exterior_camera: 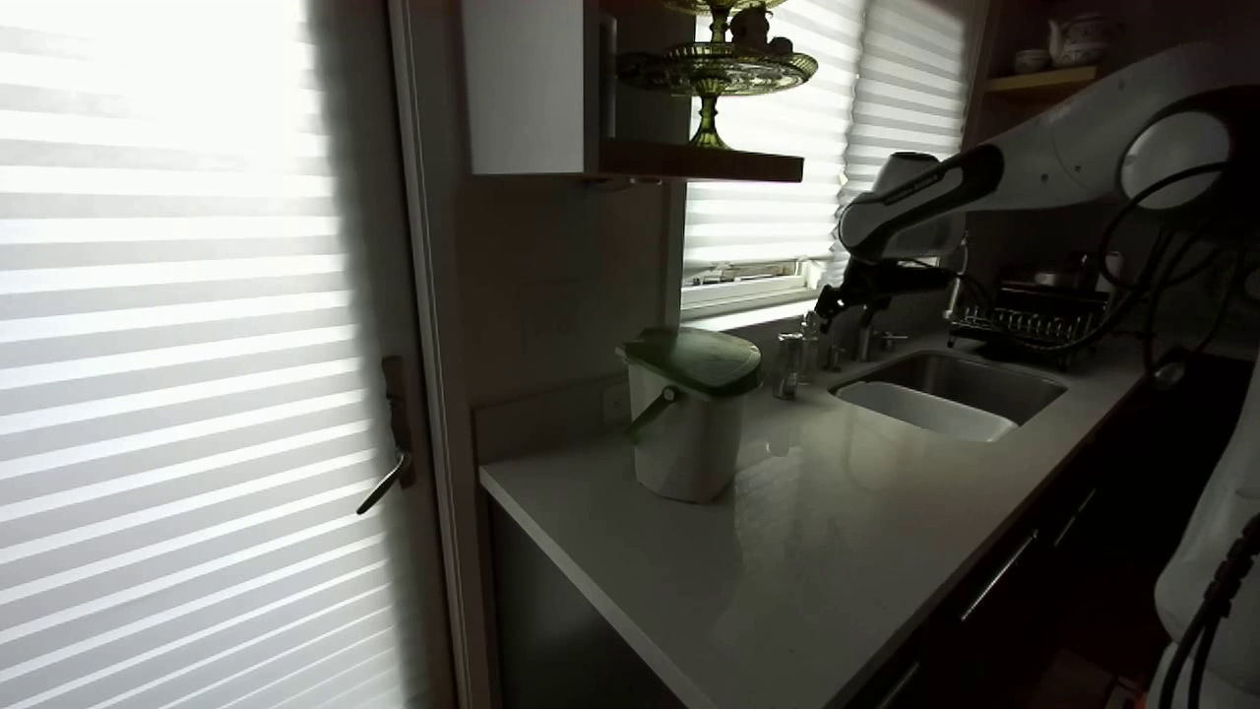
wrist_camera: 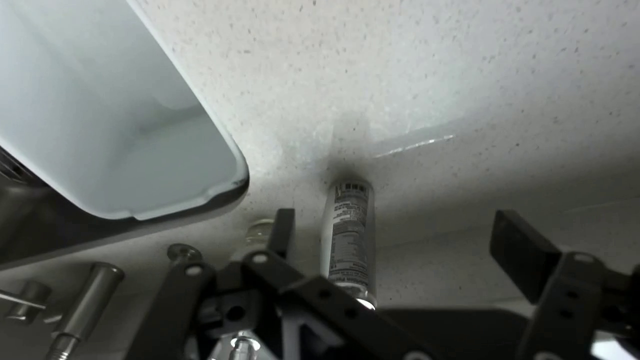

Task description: Place the can and the wrapper in front of the bin

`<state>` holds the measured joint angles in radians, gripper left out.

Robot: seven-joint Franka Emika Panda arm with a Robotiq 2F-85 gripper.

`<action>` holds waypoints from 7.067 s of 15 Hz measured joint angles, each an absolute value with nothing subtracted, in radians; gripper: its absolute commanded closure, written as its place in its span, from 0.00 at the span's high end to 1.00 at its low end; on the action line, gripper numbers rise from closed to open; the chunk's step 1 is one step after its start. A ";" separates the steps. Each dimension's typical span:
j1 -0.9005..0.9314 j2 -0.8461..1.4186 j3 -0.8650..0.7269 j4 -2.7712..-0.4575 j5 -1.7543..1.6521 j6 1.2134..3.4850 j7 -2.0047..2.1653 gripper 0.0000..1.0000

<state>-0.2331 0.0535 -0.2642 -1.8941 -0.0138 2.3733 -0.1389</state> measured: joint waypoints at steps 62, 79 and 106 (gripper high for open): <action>-0.495 0.076 -0.151 -1.958 0.420 2.393 -0.797 0.38; -0.247 -0.557 -0.286 -2.709 0.606 2.525 -1.161 0.63; 0.143 -0.571 -0.331 -2.721 0.518 2.577 -1.159 0.38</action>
